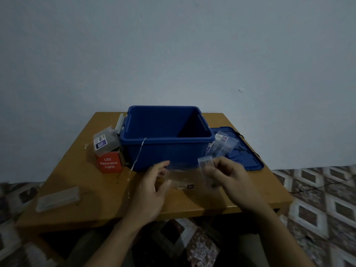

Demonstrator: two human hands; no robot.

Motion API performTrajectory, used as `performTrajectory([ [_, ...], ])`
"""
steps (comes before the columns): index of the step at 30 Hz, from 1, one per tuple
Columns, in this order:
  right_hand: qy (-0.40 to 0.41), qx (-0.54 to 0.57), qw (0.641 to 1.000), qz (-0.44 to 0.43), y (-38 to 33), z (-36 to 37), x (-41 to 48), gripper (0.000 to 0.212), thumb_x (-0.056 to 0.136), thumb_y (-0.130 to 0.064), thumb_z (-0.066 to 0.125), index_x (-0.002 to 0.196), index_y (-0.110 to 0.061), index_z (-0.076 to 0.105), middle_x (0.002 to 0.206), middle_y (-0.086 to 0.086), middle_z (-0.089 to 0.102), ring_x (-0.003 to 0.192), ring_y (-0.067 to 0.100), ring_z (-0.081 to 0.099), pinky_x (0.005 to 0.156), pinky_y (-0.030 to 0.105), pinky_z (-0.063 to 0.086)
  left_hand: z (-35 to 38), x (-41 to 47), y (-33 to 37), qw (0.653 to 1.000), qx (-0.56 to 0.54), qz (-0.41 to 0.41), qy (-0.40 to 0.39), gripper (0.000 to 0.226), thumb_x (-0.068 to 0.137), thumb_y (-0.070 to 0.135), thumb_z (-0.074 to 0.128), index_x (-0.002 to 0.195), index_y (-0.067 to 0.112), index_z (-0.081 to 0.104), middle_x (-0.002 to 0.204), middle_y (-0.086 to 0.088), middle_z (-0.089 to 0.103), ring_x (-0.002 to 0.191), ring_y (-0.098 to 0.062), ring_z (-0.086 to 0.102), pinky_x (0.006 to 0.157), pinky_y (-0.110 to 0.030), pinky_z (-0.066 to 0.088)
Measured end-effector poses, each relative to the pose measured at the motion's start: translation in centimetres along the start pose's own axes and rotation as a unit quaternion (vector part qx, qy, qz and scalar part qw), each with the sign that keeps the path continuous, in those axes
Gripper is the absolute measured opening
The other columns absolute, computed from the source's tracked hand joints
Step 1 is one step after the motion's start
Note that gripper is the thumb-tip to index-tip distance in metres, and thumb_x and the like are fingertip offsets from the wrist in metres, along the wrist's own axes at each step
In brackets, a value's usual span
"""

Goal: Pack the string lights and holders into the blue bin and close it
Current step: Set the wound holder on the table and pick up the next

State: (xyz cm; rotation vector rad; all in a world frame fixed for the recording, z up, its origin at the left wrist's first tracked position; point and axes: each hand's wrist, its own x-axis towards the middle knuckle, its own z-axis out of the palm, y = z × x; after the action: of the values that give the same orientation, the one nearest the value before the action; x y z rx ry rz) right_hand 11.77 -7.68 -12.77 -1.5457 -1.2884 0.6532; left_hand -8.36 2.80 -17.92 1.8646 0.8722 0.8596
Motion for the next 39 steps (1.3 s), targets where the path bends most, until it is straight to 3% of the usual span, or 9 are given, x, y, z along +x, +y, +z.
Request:
performTrajectory([
  [3, -0.006, -0.030, 0.998, -0.060, -1.3, -0.4, 1.4, 0.012, 0.097, -0.030, 0.060, 0.105, -0.026, 0.069, 0.096, -0.006, 0.069, 0.090, 0.013, 0.065, 0.075, 0.026, 0.054, 0.1, 0.2, -0.5, 1.000, 0.005, 0.004, 0.004, 0.047, 0.099, 0.020, 0.058, 0.134, 0.048, 0.044, 0.122, 0.020, 0.054, 0.112, 0.016, 0.046, 0.086, -0.011, 0.038],
  [7, -0.040, -0.055, 0.994, -0.081, -2.4, 0.7, 3.0, 0.013, 0.098, -0.029, 0.061, 0.107, -0.026, 0.071, 0.097, -0.003, 0.071, 0.092, 0.016, 0.066, 0.082, 0.039, 0.057, 0.1, 0.3, -0.9, 1.000, 0.005, 0.015, 0.016, 0.042, 0.099, 0.017, 0.059, 0.133, 0.040, 0.052, 0.122, 0.014, 0.057, 0.110, 0.010, 0.051, 0.084, -0.008, 0.042],
  [11, -0.059, -0.093, 0.990, -0.085, -2.1, 1.7, 3.5, 0.011, 0.096, -0.029, 0.065, 0.103, -0.025, 0.071, 0.091, -0.006, 0.072, 0.086, 0.010, 0.067, 0.073, 0.023, 0.054, -0.1, 0.2, -1.3, 1.000, -0.001, 0.018, 0.021, 0.040, 0.098, 0.017, 0.060, 0.131, 0.038, 0.055, 0.121, 0.014, 0.059, 0.110, 0.009, 0.054, 0.084, -0.006, 0.043],
  [16, -0.060, -0.118, 0.988, -0.079, -2.0, 1.5, 3.1, 0.010, 0.094, -0.030, 0.067, 0.102, -0.028, 0.071, 0.087, -0.015, 0.071, 0.083, 0.001, 0.066, 0.067, 0.017, 0.050, -0.3, 0.1, -1.6, 0.998, -0.050, 0.038, 0.026, 0.043, 0.097, 0.015, 0.062, 0.128, 0.044, 0.055, 0.120, 0.011, 0.060, 0.114, -0.001, 0.058, 0.090, -0.020, 0.050],
  [19, -0.054, -0.140, 0.985, -0.091, -2.1, 1.2, 3.0, 0.006, 0.093, -0.031, 0.067, 0.097, -0.028, 0.070, 0.083, -0.015, 0.069, 0.080, 0.004, 0.065, 0.066, 0.019, 0.051, -0.3, 0.0, -1.3, 0.995, -0.070, 0.060, 0.033, 0.040, 0.096, 0.010, 0.062, 0.127, 0.036, 0.060, 0.116, 0.013, 0.061, 0.113, -0.008, 0.061, 0.090, -0.027, 0.054],
  [26, -0.048, -0.180, 0.978, -0.091, -1.8, 1.5, 2.8, 0.009, 0.094, -0.032, 0.066, 0.091, -0.023, 0.067, 0.082, -0.007, 0.065, 0.078, 0.006, 0.062, 0.063, 0.021, 0.050, -0.5, 0.0, -0.6, 0.991, -0.065, 0.111, 0.039, 0.037, 0.095, 0.008, 0.062, 0.126, 0.029, 0.061, 0.115, 0.021, 0.059, 0.115, -0.005, 0.057, 0.092, -0.018, 0.050],
  [29, -0.059, -0.275, 0.955, -0.095, -2.3, 2.0, 2.7, 0.004, 0.096, -0.033, 0.062, 0.094, -0.029, 0.063, 0.088, -0.014, 0.060, 0.081, 0.002, 0.057, 0.065, 0.019, 0.047, -0.5, 0.0, -0.5, 0.990, -0.077, 0.111, 0.043, 0.037, 0.095, 0.011, 0.061, 0.129, 0.027, 0.061, 0.115, 0.019, 0.059, 0.115, -0.008, 0.058, 0.092, -0.025, 0.053],
  [32, -0.084, -0.374, 0.916, -0.115, -3.1, 2.4, 3.1, 0.012, 0.097, -0.038, 0.057, 0.105, -0.031, 0.062, 0.099, -0.013, 0.057, 0.088, 0.004, 0.054, 0.075, 0.024, 0.051, -0.4, 0.2, -0.1, 0.989, -0.074, 0.120, 0.047, 0.038, 0.095, 0.009, 0.062, 0.126, 0.029, 0.061, 0.114, 0.019, 0.059, 0.115, -0.010, 0.058, 0.093, -0.022, 0.051],
  [39, -0.122, -0.458, 0.874, -0.110, -4.7, 2.4, 3.8, 0.011, 0.097, -0.031, 0.059, 0.104, -0.027, 0.066, 0.104, -0.003, 0.066, 0.096, 0.016, 0.062, 0.077, 0.034, 0.058, -0.2, 0.3, 0.6, 0.986, -0.023, 0.158, 0.043, 0.035, 0.096, 0.007, 0.061, 0.128, 0.022, 0.063, 0.115, 0.021, 0.058, 0.115, -0.008, 0.059, 0.090, -0.017, 0.050],
])
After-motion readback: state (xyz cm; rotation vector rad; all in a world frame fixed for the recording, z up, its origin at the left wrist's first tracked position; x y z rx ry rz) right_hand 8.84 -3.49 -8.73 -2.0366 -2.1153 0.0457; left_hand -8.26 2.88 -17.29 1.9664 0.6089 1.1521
